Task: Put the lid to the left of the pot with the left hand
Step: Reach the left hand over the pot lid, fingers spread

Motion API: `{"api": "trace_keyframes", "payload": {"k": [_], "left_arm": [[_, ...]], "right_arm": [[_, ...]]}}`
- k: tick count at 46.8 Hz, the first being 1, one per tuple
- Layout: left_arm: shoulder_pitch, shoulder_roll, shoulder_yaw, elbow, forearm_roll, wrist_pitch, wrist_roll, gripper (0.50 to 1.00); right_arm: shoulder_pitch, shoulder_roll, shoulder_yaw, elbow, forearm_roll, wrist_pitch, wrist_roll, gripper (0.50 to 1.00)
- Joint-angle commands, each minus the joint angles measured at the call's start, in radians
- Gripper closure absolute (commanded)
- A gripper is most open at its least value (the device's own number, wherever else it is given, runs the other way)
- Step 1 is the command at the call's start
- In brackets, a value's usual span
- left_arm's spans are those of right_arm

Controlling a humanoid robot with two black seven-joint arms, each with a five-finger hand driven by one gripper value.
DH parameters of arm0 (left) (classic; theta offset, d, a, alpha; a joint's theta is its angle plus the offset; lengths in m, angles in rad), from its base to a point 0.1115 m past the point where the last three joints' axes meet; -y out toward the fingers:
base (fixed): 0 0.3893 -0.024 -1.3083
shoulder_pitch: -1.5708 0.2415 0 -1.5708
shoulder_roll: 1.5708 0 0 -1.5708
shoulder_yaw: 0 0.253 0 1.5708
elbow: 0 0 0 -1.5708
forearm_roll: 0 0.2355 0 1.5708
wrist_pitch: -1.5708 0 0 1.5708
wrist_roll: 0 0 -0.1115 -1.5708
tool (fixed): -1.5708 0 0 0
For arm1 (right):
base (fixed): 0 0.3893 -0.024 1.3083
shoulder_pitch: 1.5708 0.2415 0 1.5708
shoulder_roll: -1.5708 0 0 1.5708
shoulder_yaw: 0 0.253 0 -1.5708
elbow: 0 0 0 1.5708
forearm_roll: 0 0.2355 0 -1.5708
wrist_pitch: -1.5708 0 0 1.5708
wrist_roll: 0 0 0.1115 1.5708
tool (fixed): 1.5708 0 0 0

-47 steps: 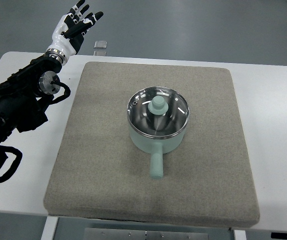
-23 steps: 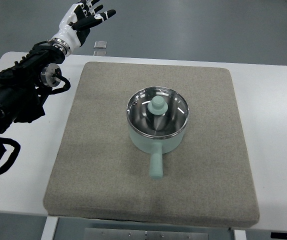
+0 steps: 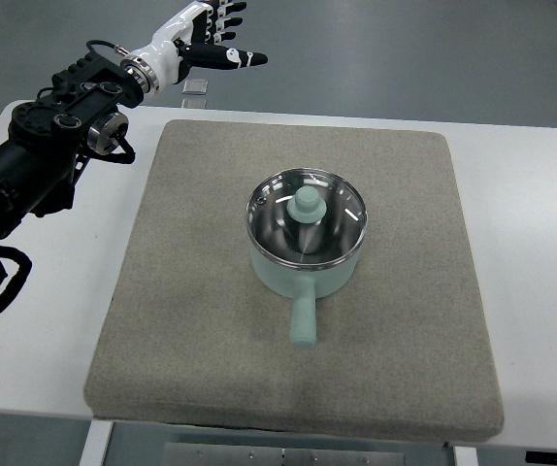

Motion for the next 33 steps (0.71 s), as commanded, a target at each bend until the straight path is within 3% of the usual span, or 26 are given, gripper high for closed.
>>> {"api": "trace_keyframes", "payload": {"k": [1, 9, 12, 19, 27, 33], "left_arm": [[-0.01, -0.001, 0.13, 0.002, -0.002, 0.0, -0.003, 0.508], [-0.043, -0.001, 0.294, -0.007, 0.034, -0.004, -0.023, 0.508], [-0.059, 0.003, 0.334, -0.039, 0.102, -0.004, -0.06, 0.508], [-0.099, 0.061, 0.336, -0.142, 0.29, -0.003, -0.178, 0.508], [-0.179, 0.146, 0.345, -0.294, 0.341, -0.009, -0.195, 0.506], [-0.248, 0.209, 0.343, -0.43, 0.456, -0.062, -0.221, 0.506]], "right_arm": [[0.0, 0.0, 0.0, 0.0, 0.0, -0.001, 0.0, 0.576], [0.0, 0.0, 0.0, 0.0, 0.0, 0.0, 0.0, 0.576], [0.0, 0.0, 0.0, 0.0, 0.0, 0.0, 0.0, 0.576], [0.0, 0.0, 0.0, 0.0, 0.0, 0.0, 0.0, 0.576], [0.0, 0.0, 0.0, 0.0, 0.0, 0.0, 0.0, 0.576], [0.0, 0.0, 0.0, 0.0, 0.0, 0.0, 0.0, 0.576]]}}
